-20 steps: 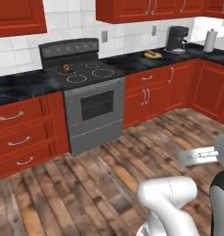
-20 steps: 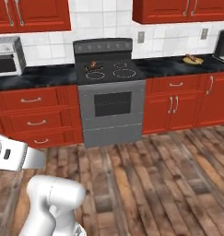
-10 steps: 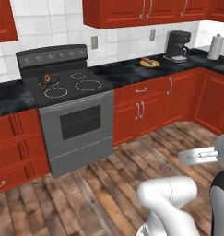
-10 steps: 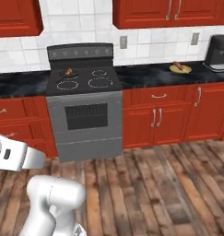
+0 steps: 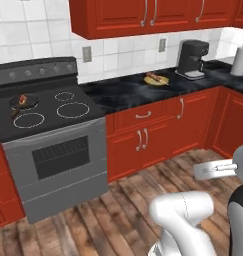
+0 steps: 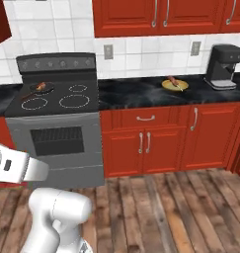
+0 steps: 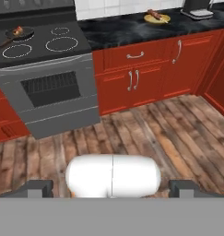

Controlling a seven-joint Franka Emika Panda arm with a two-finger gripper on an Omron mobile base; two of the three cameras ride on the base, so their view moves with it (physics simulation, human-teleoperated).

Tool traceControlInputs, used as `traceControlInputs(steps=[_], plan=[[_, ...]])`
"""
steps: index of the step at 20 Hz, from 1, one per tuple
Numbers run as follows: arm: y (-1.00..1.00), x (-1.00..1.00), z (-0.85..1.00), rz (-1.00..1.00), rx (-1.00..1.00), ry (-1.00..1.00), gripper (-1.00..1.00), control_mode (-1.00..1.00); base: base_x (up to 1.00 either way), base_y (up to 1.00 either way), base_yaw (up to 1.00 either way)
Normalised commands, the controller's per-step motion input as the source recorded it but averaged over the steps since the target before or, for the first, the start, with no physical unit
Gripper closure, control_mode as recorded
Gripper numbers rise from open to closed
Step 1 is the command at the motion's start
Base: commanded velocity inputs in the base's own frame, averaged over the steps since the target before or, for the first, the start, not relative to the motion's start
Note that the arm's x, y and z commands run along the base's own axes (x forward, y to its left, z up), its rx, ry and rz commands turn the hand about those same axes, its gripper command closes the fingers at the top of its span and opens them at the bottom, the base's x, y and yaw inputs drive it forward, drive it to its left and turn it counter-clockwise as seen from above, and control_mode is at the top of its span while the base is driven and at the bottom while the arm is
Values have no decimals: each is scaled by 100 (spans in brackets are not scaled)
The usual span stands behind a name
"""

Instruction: Place the cold items (potato and mushroom) from the fridge in one tupperware on the dining counter. Place the warm items (hot dog and kebab skewer) in the stove area in another tupperware.

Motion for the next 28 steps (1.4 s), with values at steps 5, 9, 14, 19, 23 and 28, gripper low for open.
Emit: traceControlInputs(steps=[5, 9, 14, 19, 23, 28], plan=[[0, 0, 0, 0, 0, 0, -100, 100, 97, -71, 11], [0, 0, 0, 0, 0, 0, -100, 100, 93, -66, 10], [0, 0, 0, 0, 0, 0, -100, 100, 95, -63, 13], [0, 0, 0, 0, 0, 0, -100, 100, 88, -49, 18], [0, 0, 0, 0, 0, 0, -100, 100, 64, -31, 29], [0, 0, 0, 0, 0, 0, -100, 100, 64, -58, 19]])
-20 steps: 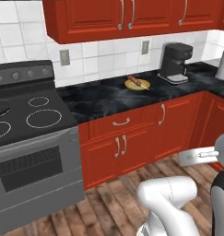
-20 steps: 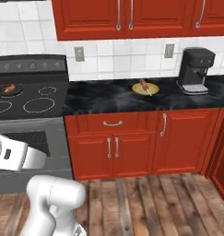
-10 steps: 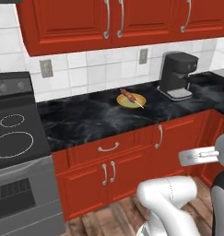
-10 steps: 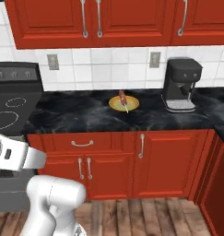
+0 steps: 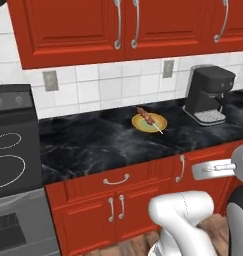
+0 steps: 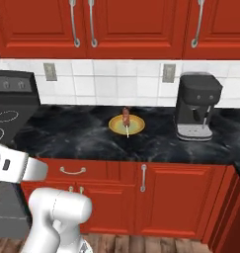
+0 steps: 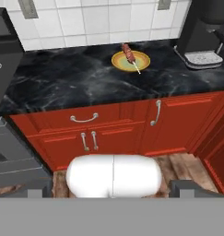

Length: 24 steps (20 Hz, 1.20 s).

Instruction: Place the cold items (potato and mushroom) from the fridge in one tupperware on the dining counter. Place the warm items (hot dog and kebab skewer) in the stove area in another tupperware.

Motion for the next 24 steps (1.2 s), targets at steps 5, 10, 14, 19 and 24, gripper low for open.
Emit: traceControlInputs(steps=[5, 10, 14, 19, 24], plan=[[0, 0, 0, 0, 0, 0, -100, 100, 76, -40, 10], [0, 0, 0, 0, 0, 0, -100, 100, 65, -36, 14], [0, 0, 0, 0, 0, 0, -100, 100, 59, -49, 14], [0, 0, 0, 0, 0, 0, -100, 100, 61, -43, 7], [-12, 90, -5, 3, 3, 9, -100, -100, 0, 0, 0]])
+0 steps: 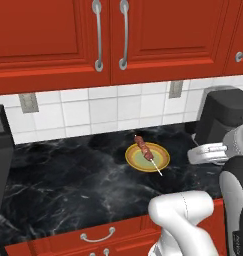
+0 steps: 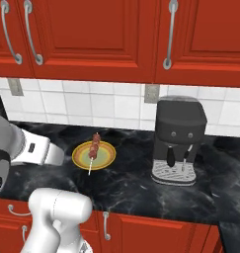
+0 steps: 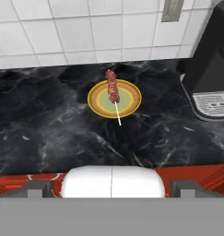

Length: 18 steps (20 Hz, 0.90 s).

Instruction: Place the cold items (potato and mushroom) from the fridge in one tupperware on the dining counter. Place the warm items (hot dog and kebab skewer) in the stove area in another tupperware.

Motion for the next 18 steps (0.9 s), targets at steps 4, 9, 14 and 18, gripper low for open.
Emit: traceControlInputs(steps=[4, 9, 14, 18], plan=[[0, 71, -29, 0, -1, 17, -100, -100, 0, 0, 0], [1, 20, -39, 0, -6, 9, -100, -100, 0, 0, 0], [12, 26, -48, 0, -12, 1, -100, -100, 0, 0, 0], [14, 34, -31, 0, -5, 0, -100, -100, 0, 0, 0]])
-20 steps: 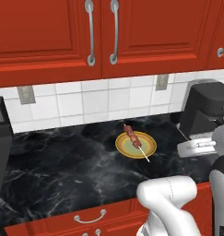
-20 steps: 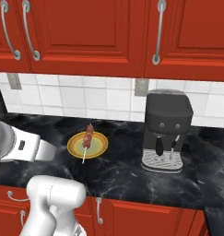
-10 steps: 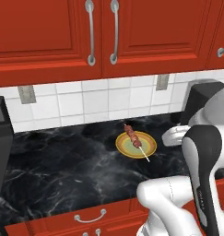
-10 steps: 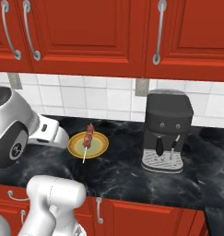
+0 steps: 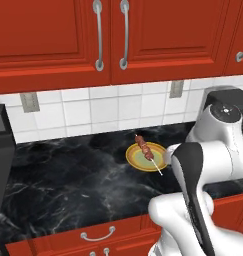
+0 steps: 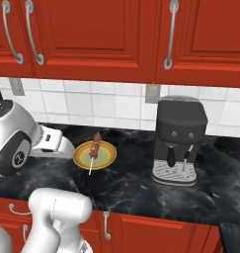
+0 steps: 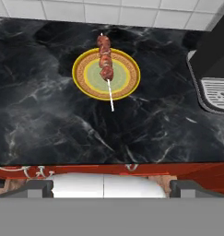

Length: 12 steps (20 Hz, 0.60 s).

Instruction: Place the cold items (potato and mushroom) from the fridge in one tupperware on the dining counter. Place the warm items (hot dog and kebab skewer) in the stove area in another tupperware.

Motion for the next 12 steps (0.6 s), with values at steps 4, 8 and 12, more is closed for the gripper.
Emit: traceControlInputs(steps=[4, 8, 12], plan=[[1, 49, -20, 0, -1, 1, -100, -100, 0, 0, 0], [0, 49, -33, 0, 0, 4, -100, -100, 0, 0, 0], [0, 47, -30, 1, 0, 4, -100, -100, 0, 0, 0]])
